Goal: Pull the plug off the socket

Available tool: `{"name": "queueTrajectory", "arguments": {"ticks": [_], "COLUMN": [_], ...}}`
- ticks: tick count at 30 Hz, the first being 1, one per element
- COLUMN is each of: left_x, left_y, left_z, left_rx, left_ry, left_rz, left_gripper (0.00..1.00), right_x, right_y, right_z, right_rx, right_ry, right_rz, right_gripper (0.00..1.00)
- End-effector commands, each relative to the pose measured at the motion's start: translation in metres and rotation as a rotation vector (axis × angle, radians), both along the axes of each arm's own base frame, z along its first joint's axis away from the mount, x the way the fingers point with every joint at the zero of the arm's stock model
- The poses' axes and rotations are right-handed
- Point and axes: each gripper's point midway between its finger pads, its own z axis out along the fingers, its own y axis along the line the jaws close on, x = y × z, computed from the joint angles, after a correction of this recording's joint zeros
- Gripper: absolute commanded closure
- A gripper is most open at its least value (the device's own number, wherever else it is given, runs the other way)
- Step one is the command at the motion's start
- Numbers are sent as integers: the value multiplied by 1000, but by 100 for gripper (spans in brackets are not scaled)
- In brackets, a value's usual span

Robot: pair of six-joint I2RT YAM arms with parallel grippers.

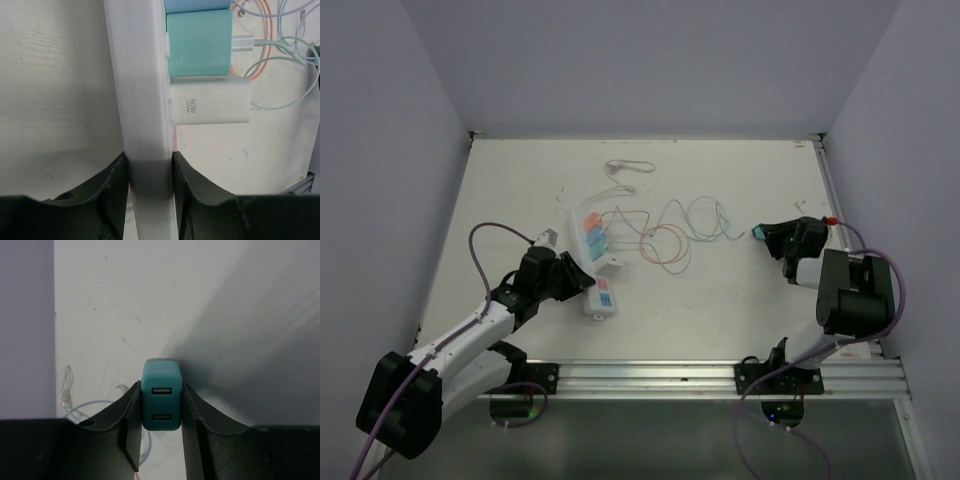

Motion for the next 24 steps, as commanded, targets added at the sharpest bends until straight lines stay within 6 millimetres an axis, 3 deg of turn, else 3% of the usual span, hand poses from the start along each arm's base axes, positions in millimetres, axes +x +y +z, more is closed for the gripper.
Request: {"name": "queueTrajectory", "arguments": {"ticks": [1,3,4,7,10,14,15,16,18,20,24], "left_x": [-11,-12,-12,-12,-12,-13,-13,-13,-14,-13,-12], "left_y": [7,7,6,6,6,7,6,6,6,5,4], "left_z": [-15,-15,-14,-14,-15,-17,-16,-17,-17,-16,-15], "left_rx": [49,50,48,46,49,49,46,45,43,41,36], "left_ry": [23,25,23,22,22,25,25,25,26,26,23], "left_rz": [-36,-41,-42,-43,-45,-44,-44,-45,-47,-50,-53], "left_gripper": [100,100,100,100,100,100,100,100,100,100,100], "right_x": [29,29,25,15,2,-14,-24,-24,-33,-33,-42], "right_y": [7,8,9,5,-4,-17,-19,-20,-17,-4,58], "right_z": [17,14,12,15,23,43,40,56,63,83,107], "right_rx": [62,73,67,0,-97,-206,-218,-247,-261,-280,-297], "right_ry": [-137,-144,-139,-103,-33,31,80,51,69,10,-64], "right_rz": [67,72,75,87,94,77,72,77,101,173,410], "right_gripper": [90,71,49,22,8,3,2,2,2,2,4]}}
